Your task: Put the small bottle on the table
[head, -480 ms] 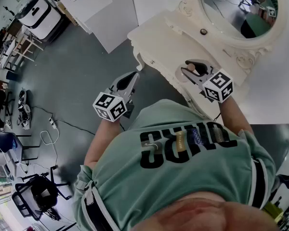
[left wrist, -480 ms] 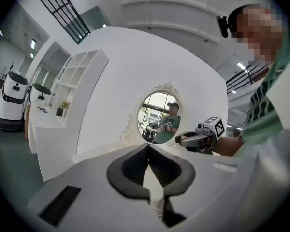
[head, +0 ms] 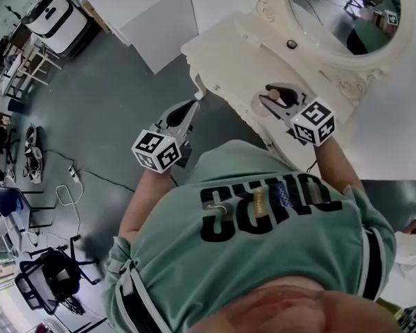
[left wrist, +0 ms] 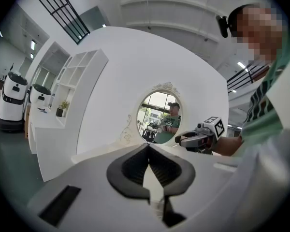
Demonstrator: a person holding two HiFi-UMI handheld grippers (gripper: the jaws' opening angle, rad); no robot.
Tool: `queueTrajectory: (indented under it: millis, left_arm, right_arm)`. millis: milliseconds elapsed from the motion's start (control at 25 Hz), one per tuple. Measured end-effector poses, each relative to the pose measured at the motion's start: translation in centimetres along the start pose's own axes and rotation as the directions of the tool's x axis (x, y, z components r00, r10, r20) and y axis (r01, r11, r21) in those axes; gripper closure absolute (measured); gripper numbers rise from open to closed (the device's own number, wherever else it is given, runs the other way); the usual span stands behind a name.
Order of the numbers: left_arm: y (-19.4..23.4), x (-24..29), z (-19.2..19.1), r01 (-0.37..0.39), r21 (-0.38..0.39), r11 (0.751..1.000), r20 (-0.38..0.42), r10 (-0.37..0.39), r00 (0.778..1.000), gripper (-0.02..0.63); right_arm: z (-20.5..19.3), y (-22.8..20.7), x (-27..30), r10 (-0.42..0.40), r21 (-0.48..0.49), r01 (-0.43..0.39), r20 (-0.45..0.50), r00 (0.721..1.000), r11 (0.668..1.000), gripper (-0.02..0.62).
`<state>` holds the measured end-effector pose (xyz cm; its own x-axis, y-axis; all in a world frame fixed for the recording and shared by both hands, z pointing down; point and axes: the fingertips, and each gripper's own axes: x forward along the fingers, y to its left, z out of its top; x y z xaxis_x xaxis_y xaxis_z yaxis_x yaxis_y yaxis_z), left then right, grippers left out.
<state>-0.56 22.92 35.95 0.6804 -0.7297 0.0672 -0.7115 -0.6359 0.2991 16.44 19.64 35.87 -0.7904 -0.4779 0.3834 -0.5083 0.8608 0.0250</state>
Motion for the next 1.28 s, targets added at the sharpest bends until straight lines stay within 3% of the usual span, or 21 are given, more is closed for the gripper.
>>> queueTrajectory:
  millis: [880,1120,1280]
  left_arm:
    - [-5.1,6.7,-2.3,-0.109,-0.001,0.994,-0.011,0.109,0.994,0.597]
    - [-2.1,7.5,-2.8,-0.126,-0.023,0.992,-0.035,0.125,0.992,0.597]
    - [2.3,8.9,-2.9,-0.087,-0.035,0.996,-0.051,0.086,0.995,0.597]
  right_arm:
    - [-3.0,-6.0,-3.6,0.122,-0.006,-0.122,0.009,0.993,0.993,0.476]
    - [-3.8,-7.8,-0.7,0.132,0.025,-0.132,0.000,0.991,0.991,0.476]
    - [-3.6,-9.3,3.2,0.113,0.038,-0.112,-0.009,0.994,0.993,0.476]
